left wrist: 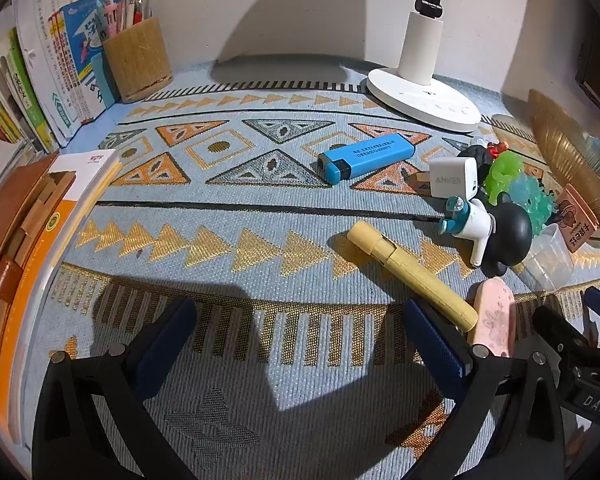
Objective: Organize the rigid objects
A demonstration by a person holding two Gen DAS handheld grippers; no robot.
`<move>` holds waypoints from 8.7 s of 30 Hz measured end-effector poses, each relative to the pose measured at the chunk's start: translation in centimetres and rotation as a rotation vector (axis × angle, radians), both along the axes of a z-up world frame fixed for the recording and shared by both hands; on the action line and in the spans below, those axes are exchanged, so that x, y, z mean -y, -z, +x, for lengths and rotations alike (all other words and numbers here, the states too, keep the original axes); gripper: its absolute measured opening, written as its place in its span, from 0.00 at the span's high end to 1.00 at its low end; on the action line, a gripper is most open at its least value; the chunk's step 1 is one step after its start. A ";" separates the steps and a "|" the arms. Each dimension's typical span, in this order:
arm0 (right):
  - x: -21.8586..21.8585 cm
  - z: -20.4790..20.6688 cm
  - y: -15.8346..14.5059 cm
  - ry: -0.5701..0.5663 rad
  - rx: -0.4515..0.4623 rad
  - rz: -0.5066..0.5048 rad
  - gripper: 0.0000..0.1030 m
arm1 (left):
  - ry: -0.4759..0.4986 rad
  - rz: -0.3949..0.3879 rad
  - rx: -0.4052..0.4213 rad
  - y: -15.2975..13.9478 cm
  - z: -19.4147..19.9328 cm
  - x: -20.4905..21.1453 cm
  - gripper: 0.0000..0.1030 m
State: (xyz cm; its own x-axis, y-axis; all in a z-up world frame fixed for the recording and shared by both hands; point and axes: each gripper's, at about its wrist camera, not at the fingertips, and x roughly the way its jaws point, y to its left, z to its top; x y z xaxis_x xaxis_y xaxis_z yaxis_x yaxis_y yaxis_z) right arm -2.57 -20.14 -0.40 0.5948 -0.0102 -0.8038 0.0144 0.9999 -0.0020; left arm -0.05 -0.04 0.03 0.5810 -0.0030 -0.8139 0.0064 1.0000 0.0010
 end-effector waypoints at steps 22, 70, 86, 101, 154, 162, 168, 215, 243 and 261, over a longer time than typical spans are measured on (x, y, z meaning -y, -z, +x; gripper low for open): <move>-0.1 -7.3 -6.6 -0.084 0.261 -0.019 0.00 | 0.058 0.077 0.264 -5.4 -6.0 2.6 0.01; -1.0 0.4 -5.2 -0.326 -0.019 0.019 0.25 | 0.010 -0.348 -0.112 -1.4 -1.4 0.5 0.01; -1.0 2.7 -3.1 -0.439 -0.072 0.083 0.64 | 0.053 -0.242 -0.072 -1.8 -1.0 2.3 0.76; 2.4 -2.0 -3.7 -0.304 -0.064 0.171 0.64 | 0.233 -0.341 -0.171 -2.0 -0.1 0.6 0.29; 7.4 -6.1 -10.4 -0.166 0.156 0.168 0.65 | 0.442 -0.229 0.174 -11.6 -5.5 5.6 0.80; 16.4 -6.0 -19.4 0.098 0.407 0.194 0.65 | 0.502 -0.361 0.298 -19.1 -1.3 13.4 0.80; 21.0 -2.3 -18.0 0.210 0.355 0.239 0.65 | 0.545 -0.394 0.195 -16.9 3.4 21.6 0.80; 7.4 -6.9 -7.0 -0.035 0.227 0.187 0.15 | 0.013 -0.189 0.230 -6.4 -6.2 -3.0 0.01; 7.3 -4.2 -3.9 -0.019 0.079 0.117 0.15 | 0.103 -0.074 0.228 -4.8 -6.3 -0.5 0.01; 6.7 5.3 -3.3 -0.093 -0.016 0.069 0.69 | 0.303 -0.170 0.035 -2.6 -4.5 5.1 0.19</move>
